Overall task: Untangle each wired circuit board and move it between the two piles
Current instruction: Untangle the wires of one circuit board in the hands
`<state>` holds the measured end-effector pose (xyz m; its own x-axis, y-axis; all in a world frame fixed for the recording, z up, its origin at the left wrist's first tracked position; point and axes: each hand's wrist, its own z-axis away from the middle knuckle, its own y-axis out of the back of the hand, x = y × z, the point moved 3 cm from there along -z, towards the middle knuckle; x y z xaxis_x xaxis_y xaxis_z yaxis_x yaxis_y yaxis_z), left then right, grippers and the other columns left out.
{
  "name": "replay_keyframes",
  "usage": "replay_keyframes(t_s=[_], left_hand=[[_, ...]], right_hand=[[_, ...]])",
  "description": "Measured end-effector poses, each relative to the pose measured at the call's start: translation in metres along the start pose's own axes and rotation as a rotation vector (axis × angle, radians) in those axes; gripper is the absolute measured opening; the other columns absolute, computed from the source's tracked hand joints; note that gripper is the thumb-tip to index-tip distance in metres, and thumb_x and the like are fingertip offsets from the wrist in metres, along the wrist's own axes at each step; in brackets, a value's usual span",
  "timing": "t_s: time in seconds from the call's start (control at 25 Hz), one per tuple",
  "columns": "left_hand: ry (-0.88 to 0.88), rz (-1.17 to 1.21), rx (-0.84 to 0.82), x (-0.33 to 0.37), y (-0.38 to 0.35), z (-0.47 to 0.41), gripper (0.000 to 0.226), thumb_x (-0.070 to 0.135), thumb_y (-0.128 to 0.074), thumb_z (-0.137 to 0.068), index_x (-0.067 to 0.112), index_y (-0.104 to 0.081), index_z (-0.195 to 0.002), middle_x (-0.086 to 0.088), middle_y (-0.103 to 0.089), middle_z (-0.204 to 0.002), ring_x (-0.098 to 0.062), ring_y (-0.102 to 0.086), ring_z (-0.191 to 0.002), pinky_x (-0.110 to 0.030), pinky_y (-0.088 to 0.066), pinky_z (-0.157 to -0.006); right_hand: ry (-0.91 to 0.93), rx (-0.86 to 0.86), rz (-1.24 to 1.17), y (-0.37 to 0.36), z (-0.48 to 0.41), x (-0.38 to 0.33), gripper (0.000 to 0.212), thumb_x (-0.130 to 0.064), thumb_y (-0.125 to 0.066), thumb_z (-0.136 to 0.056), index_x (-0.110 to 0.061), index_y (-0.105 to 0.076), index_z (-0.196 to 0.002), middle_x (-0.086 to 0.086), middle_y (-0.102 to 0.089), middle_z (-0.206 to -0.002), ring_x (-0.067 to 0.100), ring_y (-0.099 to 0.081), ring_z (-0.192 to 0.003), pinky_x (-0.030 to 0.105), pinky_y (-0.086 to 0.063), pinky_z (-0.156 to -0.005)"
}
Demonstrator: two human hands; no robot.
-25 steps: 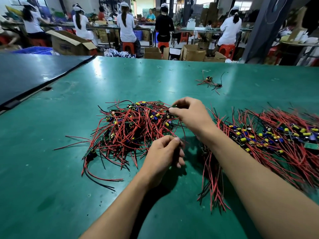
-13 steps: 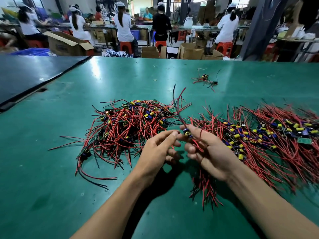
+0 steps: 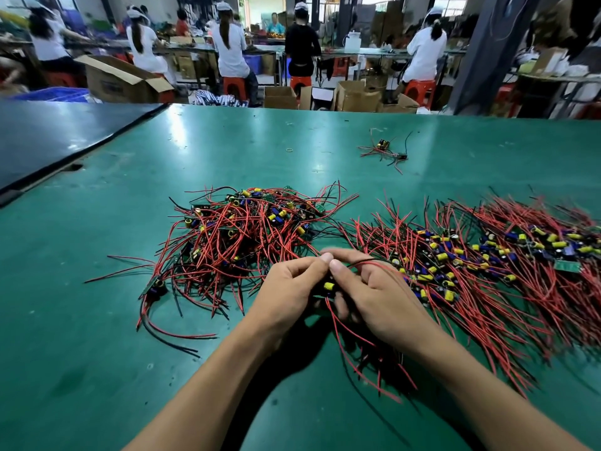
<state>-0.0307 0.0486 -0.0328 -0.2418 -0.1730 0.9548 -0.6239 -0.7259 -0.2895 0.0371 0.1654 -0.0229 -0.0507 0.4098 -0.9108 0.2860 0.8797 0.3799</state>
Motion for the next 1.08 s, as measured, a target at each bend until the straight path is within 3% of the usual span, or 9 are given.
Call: replay_keyframes(t_s=[0.2, 0.32, 0.44, 0.6, 0.8, 0.88, 0.96, 1.08], left_hand=[[0.020, 0.003, 0.012, -0.002, -0.003, 0.002, 0.017, 0.016, -0.060, -0.095, 0.003, -0.071, -0.098, -0.017, -0.071, -0.081, -0.021, -0.069, -0.065, -0.027, -0.057, -0.055], [0.001, -0.019, -0.004, 0.002, -0.004, 0.006, 0.013, 0.007, -0.063, -0.091, -0.001, -0.070, -0.100, -0.018, -0.072, -0.085, -0.025, -0.069, -0.067, -0.027, -0.058, -0.058], [0.055, -0.050, -0.071, 0.006, -0.006, 0.009, 0.006, 0.004, -0.065, -0.088, 0.001, -0.069, -0.089, -0.014, -0.069, -0.079, -0.024, -0.064, -0.061, -0.025, -0.054, -0.059], [0.103, -0.165, -0.144, 0.006, -0.011, 0.013, 0.007, 0.000, -0.063, -0.087, 0.000, -0.070, -0.089, -0.004, -0.064, -0.067, -0.015, -0.054, -0.060, -0.020, -0.045, -0.055], [0.037, -0.309, -0.069, 0.007, -0.011, 0.012, 0.018, 0.011, -0.063, -0.091, 0.001, -0.073, -0.080, -0.003, -0.062, -0.066, -0.015, -0.053, -0.061, -0.020, -0.043, -0.057], [0.028, -0.263, -0.039, 0.006, -0.011, 0.012, 0.021, 0.013, -0.061, -0.093, 0.000, -0.071, -0.080, -0.005, -0.064, -0.065, -0.017, -0.056, -0.056, -0.023, -0.046, -0.055], [0.034, -0.199, -0.028, 0.005, -0.009, 0.012, 0.020, 0.010, -0.059, -0.095, -0.001, -0.070, -0.083, -0.009, -0.067, -0.066, -0.019, -0.060, -0.051, -0.024, -0.051, -0.051], [0.032, -0.198, -0.072, 0.004, -0.006, 0.010, 0.020, 0.008, -0.057, -0.096, -0.003, -0.070, -0.085, -0.010, -0.065, -0.064, -0.020, -0.057, -0.050, -0.024, -0.050, -0.049]], right_hand=[[-0.024, 0.149, 0.002, 0.009, 0.000, 0.001, 0.019, -0.043, -0.061, -0.098, -0.033, -0.076, -0.097, -0.017, -0.072, -0.070, -0.004, -0.067, -0.069, 0.007, -0.046, -0.066], [-0.071, 0.172, -0.094, 0.014, -0.001, 0.001, 0.027, -0.048, -0.065, -0.093, -0.026, -0.080, -0.087, -0.010, -0.067, -0.061, 0.007, -0.065, -0.058, 0.016, -0.051, -0.059], [-0.030, 0.221, -0.149, 0.024, -0.005, -0.001, 0.042, -0.047, -0.066, -0.089, -0.014, -0.074, -0.065, -0.007, -0.063, -0.055, 0.003, -0.051, -0.047, 0.012, -0.039, -0.048], [-0.145, 0.106, -0.188, 0.029, -0.008, 0.002, 0.051, -0.057, -0.052, -0.092, -0.016, -0.075, -0.074, -0.001, -0.057, -0.051, 0.006, -0.045, -0.040, 0.014, -0.035, -0.041], [-0.234, -0.003, -0.330, 0.023, -0.011, 0.004, 0.058, -0.057, -0.039, -0.100, -0.017, -0.077, -0.081, -0.003, -0.050, -0.053, 0.007, -0.038, -0.040, 0.015, -0.029, -0.038], [-0.218, -0.048, -0.311, 0.019, -0.009, 0.004, 0.049, -0.056, -0.044, -0.098, -0.019, -0.076, -0.094, -0.006, -0.052, -0.057, 0.007, -0.045, -0.045, 0.016, -0.036, -0.041], [-0.179, -0.122, -0.238, 0.012, -0.005, 0.003, 0.036, -0.048, -0.053, -0.098, -0.020, -0.074, -0.104, -0.003, -0.067, -0.067, 0.011, -0.062, -0.054, 0.021, -0.049, -0.049], [-0.153, -0.097, -0.115, 0.011, -0.006, 0.005, 0.037, -0.041, -0.057, -0.101, -0.010, -0.076, -0.093, 0.017, -0.075, -0.081, 0.026, -0.069, -0.069, 0.041, -0.055, -0.062]])
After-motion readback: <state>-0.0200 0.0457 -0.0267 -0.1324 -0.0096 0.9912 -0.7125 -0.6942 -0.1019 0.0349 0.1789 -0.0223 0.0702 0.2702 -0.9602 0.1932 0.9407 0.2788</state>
